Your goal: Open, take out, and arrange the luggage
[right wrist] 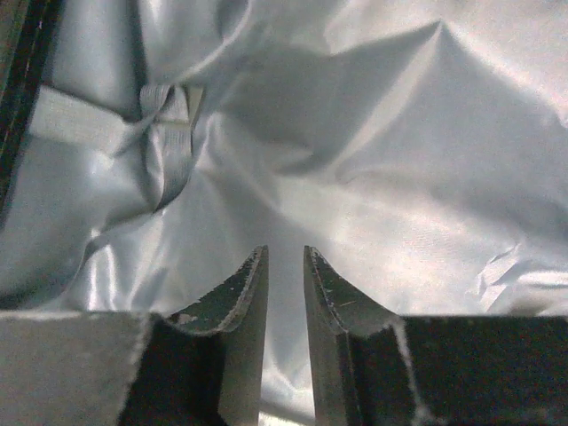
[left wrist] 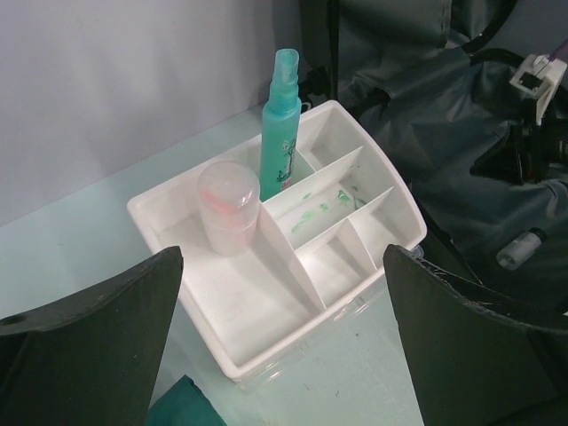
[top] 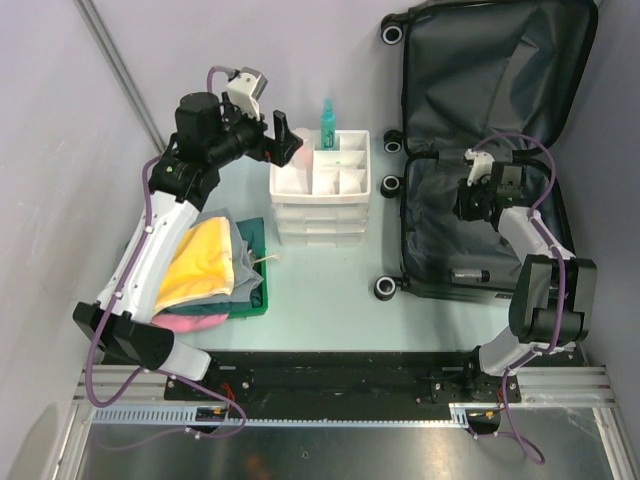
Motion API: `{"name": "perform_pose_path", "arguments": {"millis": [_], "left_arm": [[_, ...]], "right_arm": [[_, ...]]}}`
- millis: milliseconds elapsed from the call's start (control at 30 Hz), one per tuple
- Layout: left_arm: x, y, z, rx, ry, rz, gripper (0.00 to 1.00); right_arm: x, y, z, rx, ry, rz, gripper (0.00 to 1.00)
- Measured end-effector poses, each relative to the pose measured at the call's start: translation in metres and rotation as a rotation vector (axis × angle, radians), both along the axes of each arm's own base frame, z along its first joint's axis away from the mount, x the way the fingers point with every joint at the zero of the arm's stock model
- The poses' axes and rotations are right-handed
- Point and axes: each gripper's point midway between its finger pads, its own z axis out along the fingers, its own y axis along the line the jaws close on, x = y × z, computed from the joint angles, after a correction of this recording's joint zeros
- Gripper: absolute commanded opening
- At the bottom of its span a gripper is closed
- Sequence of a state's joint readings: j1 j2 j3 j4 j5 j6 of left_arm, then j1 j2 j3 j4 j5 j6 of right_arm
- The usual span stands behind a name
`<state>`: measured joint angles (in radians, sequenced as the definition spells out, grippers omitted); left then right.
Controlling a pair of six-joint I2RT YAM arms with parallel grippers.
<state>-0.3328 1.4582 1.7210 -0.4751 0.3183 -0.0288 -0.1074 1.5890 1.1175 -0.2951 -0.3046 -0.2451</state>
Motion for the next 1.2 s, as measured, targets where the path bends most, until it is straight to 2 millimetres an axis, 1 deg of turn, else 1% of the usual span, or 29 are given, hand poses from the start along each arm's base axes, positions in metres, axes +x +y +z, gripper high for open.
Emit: {"name": "perform_pose_path", "arguments": {"millis": [67, 100, 167, 233, 300, 400, 433, 500, 567, 667, 733, 800, 900, 967, 1033, 1067, 1200], "left_arm": [[0.001, 0.001, -0.002, 0.002, 0.003, 0.002, 1.0], [0.001, 0.001, -0.003, 0.003, 0.006, 0.002, 1.0], [0.001, 0.002, -0.007, 0.006, 0.012, 0.005, 1.0], [0.001, 0.003, -0.01, 0.01, 0.018, 0.002, 1.0], [-0.004, 0.003, -0.015, 0.013, 0.023, -0.015, 1.0], [-0.02, 0.0, -0.022, 0.02, 0.031, -0.066, 1.0], [-0.025, -0.001, -0.023, 0.02, 0.03, -0.083, 1.0], [-0.041, -0.002, -0.025, 0.024, 0.02, -0.133, 1.0], [-0.06, -0.003, -0.024, 0.026, -0.003, -0.182, 1.0], [-0.087, -0.001, -0.03, 0.035, -0.028, -0.237, 1.0], [-0.103, 0.001, -0.04, 0.048, -0.043, -0.273, 1.0], [-0.116, 0.001, -0.055, 0.063, -0.039, -0.314, 1.0], [-0.128, -0.003, -0.078, 0.08, -0.016, -0.382, 1.0], [-0.133, -0.008, -0.093, 0.084, 0.009, -0.431, 1.0], [-0.14, -0.012, -0.113, 0.098, 0.036, -0.481, 1.0], [-0.141, -0.013, -0.116, 0.101, 0.04, -0.491, 1.0], [-0.153, -0.024, -0.144, 0.157, 0.036, -0.569, 1.0]], "right_arm": [[0.01, -0.004, 0.006, -0.009, -0.045, -0.013, 0.36], [0.012, -0.005, 0.007, -0.008, -0.055, -0.014, 0.42], [0.011, -0.008, 0.009, -0.003, -0.052, -0.006, 0.47], [0.006, -0.011, 0.009, 0.006, -0.031, 0.016, 0.55], [-0.005, -0.014, 0.006, 0.017, 0.007, 0.042, 0.64], [-0.032, -0.019, 0.001, 0.04, 0.084, 0.077, 0.74], [-0.039, -0.019, 0.002, 0.046, 0.101, 0.088, 0.76], [-0.057, -0.021, 0.007, 0.054, 0.13, 0.108, 0.79], [-0.069, -0.021, 0.014, 0.051, 0.14, 0.119, 0.8], [-0.086, -0.013, 0.022, 0.046, 0.162, 0.148, 0.81], [-0.096, -0.007, 0.024, 0.036, 0.188, 0.183, 0.81], [-0.106, -0.004, 0.022, 0.018, 0.214, 0.225, 0.81], [-0.122, -0.002, 0.018, -0.024, 0.255, 0.298, 0.82], [-0.129, -0.006, 0.018, -0.083, 0.258, 0.359, 0.82], [-0.133, -0.011, 0.019, -0.143, 0.249, 0.416, 0.82], [-0.134, -0.013, 0.02, -0.174, 0.245, 0.446, 0.82], [-0.132, -0.02, 0.021, -0.279, 0.21, 0.578, 0.79]]}}
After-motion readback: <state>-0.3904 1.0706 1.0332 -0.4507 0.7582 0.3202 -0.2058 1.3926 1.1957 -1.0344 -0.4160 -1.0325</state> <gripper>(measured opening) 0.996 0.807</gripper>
